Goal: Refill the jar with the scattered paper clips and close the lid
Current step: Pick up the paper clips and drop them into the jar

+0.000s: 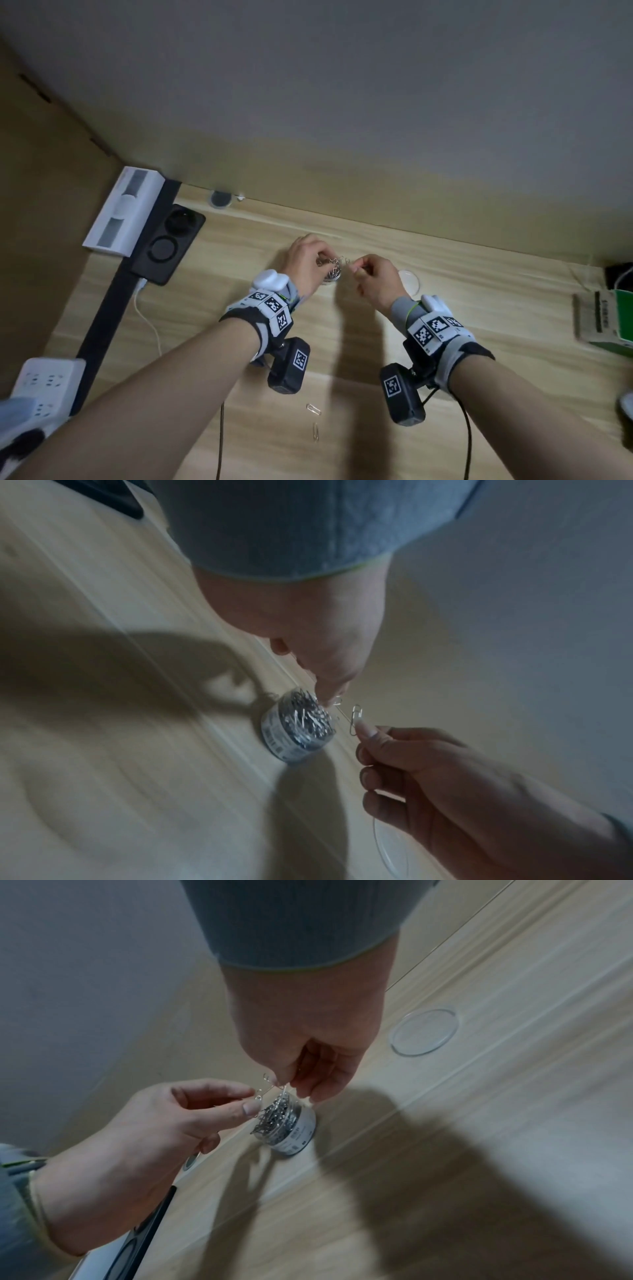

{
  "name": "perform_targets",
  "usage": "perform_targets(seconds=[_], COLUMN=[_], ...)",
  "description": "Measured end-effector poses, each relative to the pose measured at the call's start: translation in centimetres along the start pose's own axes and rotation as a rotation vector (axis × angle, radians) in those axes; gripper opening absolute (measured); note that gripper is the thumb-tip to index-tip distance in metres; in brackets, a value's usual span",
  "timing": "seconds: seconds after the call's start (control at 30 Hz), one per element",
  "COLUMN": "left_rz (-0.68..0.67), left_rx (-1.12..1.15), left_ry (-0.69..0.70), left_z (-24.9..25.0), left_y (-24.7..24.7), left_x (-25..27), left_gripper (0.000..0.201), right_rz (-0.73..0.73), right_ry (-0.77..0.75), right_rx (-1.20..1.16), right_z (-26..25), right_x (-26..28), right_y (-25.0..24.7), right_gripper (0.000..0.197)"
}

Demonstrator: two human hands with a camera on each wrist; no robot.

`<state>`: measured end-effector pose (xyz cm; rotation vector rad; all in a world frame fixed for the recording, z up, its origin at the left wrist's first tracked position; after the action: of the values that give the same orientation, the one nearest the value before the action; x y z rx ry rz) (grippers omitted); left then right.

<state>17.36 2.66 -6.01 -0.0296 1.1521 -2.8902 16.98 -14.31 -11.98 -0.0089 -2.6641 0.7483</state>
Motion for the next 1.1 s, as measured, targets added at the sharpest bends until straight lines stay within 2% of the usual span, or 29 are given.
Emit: perform_targets(seconds=[0.2, 0.43, 0.63, 0.77, 0.9, 1.1], left_rz=[0.060, 0.127, 0.108, 0.035, -0.080, -0.231], left_rx=[0.066, 0.145, 0.104, 0.022, -0.114, -0.266], left_ry=[-0.048, -0.187, -0.155, -0.100, 0.047, 0.029], left_z=[-2.0, -3.5, -5.3, -5.5, -4.7, -6.1], left_y=[-1.7, -2.2, -2.8, -1.7, -0.2, 0.6], left_x=[0.3, 1.8, 2.2, 2.0, 2.5, 5.1], left_gripper=[0.006, 0.008, 0.019, 0.038, 0.060, 0.077], right_rz=[-0.031, 0.053, 0.012, 0.066, 0.099, 0.105], right_ry=[-0.045, -0.127, -0.124, -0.101, -0.017, 0.063], right_rx=[0.020, 0.113, 0.047, 0.000, -0.072, -0.047], right_z=[-2.5, -4.2, -4.9, -3.8, -1.8, 2.4], right_x=[-0.4, -0.1, 0.9, 1.4, 2.8, 5.1], right_y=[1.9, 1.7, 1.7, 0.8, -0.7, -1.9], right_gripper=[0.013, 0.010, 0.009, 0.013, 0.022, 0.017])
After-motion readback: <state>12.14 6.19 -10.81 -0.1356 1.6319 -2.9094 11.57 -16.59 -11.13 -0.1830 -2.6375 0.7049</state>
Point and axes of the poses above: each hand's wrist, its own x-axis away from the middle knuckle, its own y-axis out of the palm, z = x × y, the point moved 6 cm from there along -x, towards the middle knuckle, and after that the axes turned 8 degrees about z, right-handed, at the moved point
